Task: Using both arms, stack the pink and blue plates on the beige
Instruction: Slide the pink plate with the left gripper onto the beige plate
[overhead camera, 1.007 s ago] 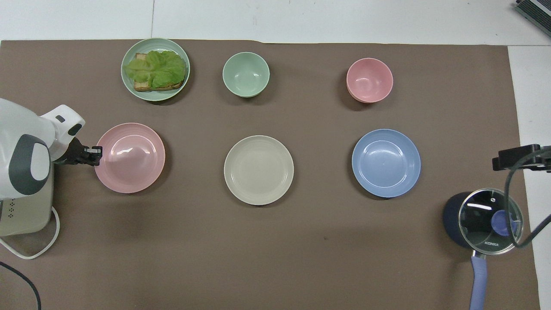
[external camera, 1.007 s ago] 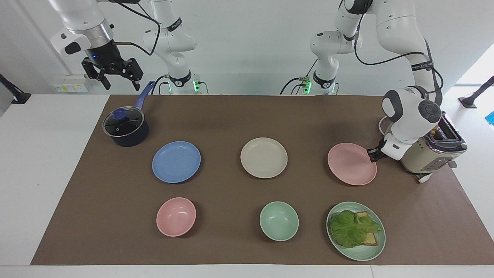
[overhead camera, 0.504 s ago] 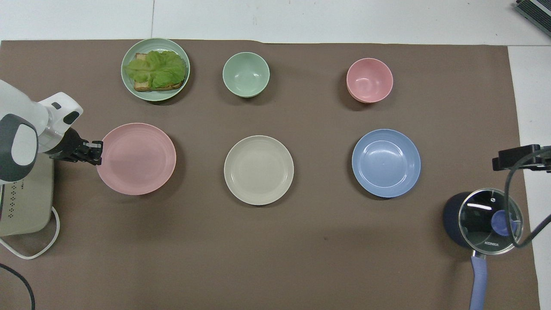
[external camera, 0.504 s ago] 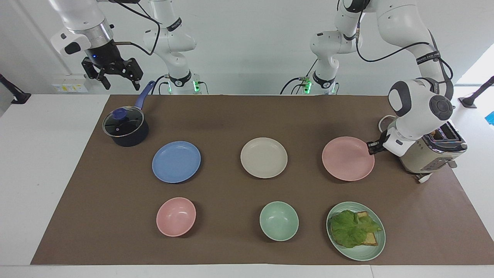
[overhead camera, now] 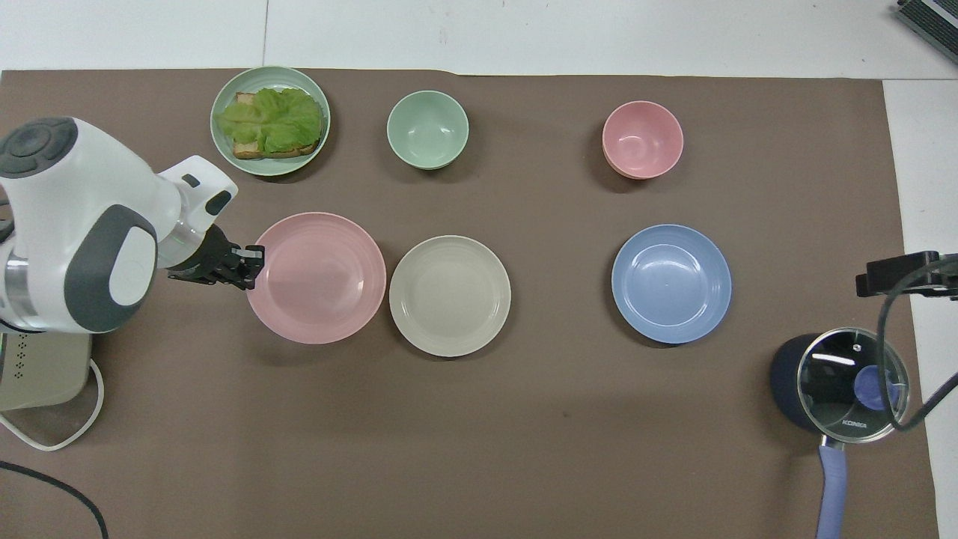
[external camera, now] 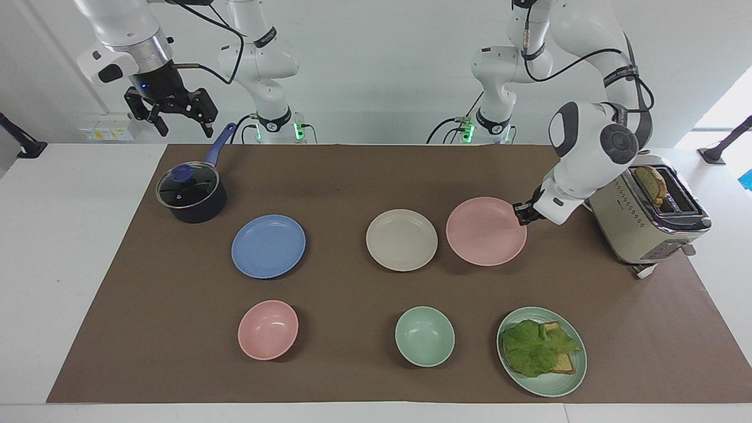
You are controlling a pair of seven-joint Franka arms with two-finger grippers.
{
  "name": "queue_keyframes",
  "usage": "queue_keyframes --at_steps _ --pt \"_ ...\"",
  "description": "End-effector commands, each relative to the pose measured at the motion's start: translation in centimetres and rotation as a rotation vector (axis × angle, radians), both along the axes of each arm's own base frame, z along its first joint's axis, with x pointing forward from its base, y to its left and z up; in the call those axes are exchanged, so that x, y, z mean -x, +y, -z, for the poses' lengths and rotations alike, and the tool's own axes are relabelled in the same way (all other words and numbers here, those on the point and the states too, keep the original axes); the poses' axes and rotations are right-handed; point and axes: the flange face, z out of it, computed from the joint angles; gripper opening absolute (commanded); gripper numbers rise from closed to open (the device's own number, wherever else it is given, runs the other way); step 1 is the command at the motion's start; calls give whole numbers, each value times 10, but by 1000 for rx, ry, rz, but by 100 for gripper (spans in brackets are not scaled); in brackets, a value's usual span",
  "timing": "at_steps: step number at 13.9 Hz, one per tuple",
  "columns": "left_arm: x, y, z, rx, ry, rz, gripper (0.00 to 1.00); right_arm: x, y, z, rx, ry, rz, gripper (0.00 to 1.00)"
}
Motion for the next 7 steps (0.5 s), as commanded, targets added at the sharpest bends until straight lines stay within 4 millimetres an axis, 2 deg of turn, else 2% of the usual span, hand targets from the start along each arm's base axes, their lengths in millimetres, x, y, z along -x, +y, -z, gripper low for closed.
queue_keyframes --at_steps 1,5,7 --pt "9 -22 -4 29 -2 -2 0 5 -1 -3 -15 -8 -15 100" --pt "23 -76 -8 29 -33 -7 0 5 -1 -3 -15 -10 -15 100" --pt "32 -101 -2 40 -53 3 0 5 -1 -3 -15 -10 -15 100"
